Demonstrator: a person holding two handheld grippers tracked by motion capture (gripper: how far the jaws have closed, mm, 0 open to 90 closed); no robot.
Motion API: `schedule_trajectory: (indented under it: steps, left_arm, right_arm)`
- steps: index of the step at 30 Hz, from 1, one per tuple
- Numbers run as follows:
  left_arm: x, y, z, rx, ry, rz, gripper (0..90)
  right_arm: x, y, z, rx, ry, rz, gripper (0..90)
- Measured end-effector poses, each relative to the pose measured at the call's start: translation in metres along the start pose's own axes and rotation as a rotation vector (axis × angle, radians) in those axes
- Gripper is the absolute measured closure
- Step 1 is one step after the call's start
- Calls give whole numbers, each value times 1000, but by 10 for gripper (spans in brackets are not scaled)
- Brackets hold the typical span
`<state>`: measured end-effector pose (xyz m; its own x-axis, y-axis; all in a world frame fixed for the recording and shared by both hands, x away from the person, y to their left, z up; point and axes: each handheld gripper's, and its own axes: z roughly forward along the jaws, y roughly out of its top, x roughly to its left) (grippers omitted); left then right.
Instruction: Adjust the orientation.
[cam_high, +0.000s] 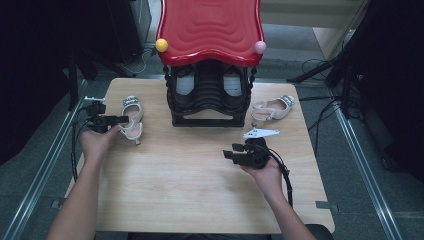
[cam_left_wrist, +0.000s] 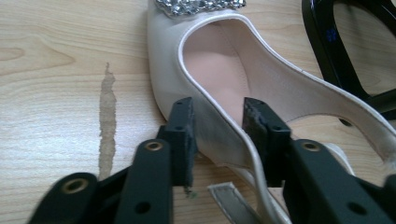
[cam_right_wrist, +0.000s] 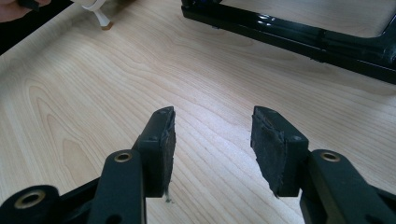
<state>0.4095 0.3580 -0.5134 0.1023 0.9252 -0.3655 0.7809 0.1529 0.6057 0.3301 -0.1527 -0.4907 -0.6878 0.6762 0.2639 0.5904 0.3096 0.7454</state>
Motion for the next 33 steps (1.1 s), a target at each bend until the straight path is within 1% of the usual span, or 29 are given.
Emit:
schedule_trajectory:
  steps: [2,4,6,8,10,12,15,16,17,19,21,22,26,30,33]
  left_arm:
    - [1,-2,-1,-17,22,-1,796]
    - [4,-5,-1,-31,1,-32,819]
    - [5,-5,-1,-32,3,-40,838]
    - [5,-4,-2,-28,1,-61,853]
    - [6,-4,-3,-29,-2,-71,870]
    - [7,-5,-6,-42,-41,-99,875]
    - [5,-5,-13,-52,-62,-101,876]
    - [3,-5,-15,-51,-70,-87,876]
    - [2,-5,-17,-55,-79,-83,876]
    - [2,-6,-20,-57,-101,-91,876]
    - [2,-8,-23,-66,-131,-109,877]
    - [2,-8,-25,-66,-139,-116,876]
    - [-2,-13,-32,-66,-141,-101,876]
    - [-8,-18,-37,-53,-147,-74,875]
    - [-12,-24,-40,-39,-164,-76,875]
  right_arm:
    - [0,-1,0,2,-2,-3,506]
    - [0,-1,0,2,-4,-4,505]
    - [1,-2,-1,1,-6,-1,505]
    - [0,-3,-1,3,-8,2,504]
    - [0,-3,-1,2,-11,5,504]
    - [-1,-4,-2,1,-12,8,503]
    - [-3,-4,-3,-3,-16,12,503]
    - [-3,-5,-4,-3,-17,13,503]
    - [-3,-5,-4,-1,-18,13,503]
    - [-3,-5,-5,-3,-18,14,503]
    - [-3,-4,-5,-5,-18,13,503]
    - [-4,-4,-5,-3,-19,11,503]
    - [-5,-3,-6,-12,-17,11,503]
    - [-7,-2,-6,-15,-14,17,503]
    - [-8,0,-6,-13,-12,15,503]
